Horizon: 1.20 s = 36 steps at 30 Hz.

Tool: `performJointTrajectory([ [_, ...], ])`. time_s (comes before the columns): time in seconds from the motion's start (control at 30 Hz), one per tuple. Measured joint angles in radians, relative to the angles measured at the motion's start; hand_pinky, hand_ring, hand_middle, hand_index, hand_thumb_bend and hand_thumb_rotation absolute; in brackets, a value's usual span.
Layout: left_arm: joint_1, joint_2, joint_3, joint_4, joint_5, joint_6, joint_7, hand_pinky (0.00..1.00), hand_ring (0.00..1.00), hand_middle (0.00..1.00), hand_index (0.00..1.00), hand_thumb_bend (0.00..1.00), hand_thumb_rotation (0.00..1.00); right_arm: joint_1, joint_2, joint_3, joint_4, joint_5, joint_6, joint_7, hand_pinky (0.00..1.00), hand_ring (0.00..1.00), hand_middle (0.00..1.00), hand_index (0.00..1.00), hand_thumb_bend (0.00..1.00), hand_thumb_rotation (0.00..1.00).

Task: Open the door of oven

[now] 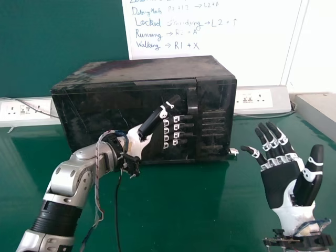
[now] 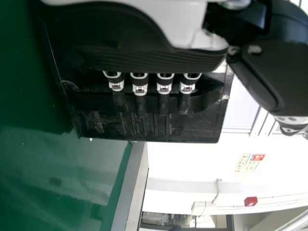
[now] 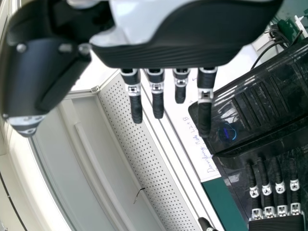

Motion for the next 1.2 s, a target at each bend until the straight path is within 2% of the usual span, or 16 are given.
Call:
performJointTrajectory([
  [0.17,-0.002,-0.005,-0.003,0.001,0.044,-0.017,0.026,0.62,0.84,0.93,0.88,1.00,0.78,0.000,-0.001,-0.001,0.000,0.000,0.000,0.000,0.86,0.94,1.00,1.00,1.00,0.91],
  [0.4,-0.002,-0.007,0.003,-0.008,0.044,-0.016,0.034,0.62,0.83,0.92,0.87,1.00,0.80,-0.002,-0.003,-0.003,0.003,0.000,-0.001,0.000,0.86,0.94,1.00,0.99,1.00,0.91],
  [0.6,0.003,0.013,0.022,-0.020,0.038,-0.016,0.032,0.66,0.81,0.90,0.86,1.00,0.80,-0.003,-0.007,-0.005,0.007,0.001,-0.001,0.002,0.86,0.94,1.00,0.99,1.00,0.91],
  [1.07,0.008,0.018,0.054,-0.030,0.032,-0.012,0.041,0.60,0.81,0.90,0.85,1.00,0.78,-0.007,-0.010,-0.010,0.015,0.007,0.001,0.011,0.86,0.95,1.00,0.99,1.00,0.90],
  [1.2,0.008,0.017,0.055,-0.010,0.031,-0.017,0.041,0.62,0.81,0.90,0.86,1.00,0.78,-0.007,-0.010,-0.010,0.015,0.010,0.003,0.013,0.86,0.95,1.00,0.99,1.00,0.89],
])
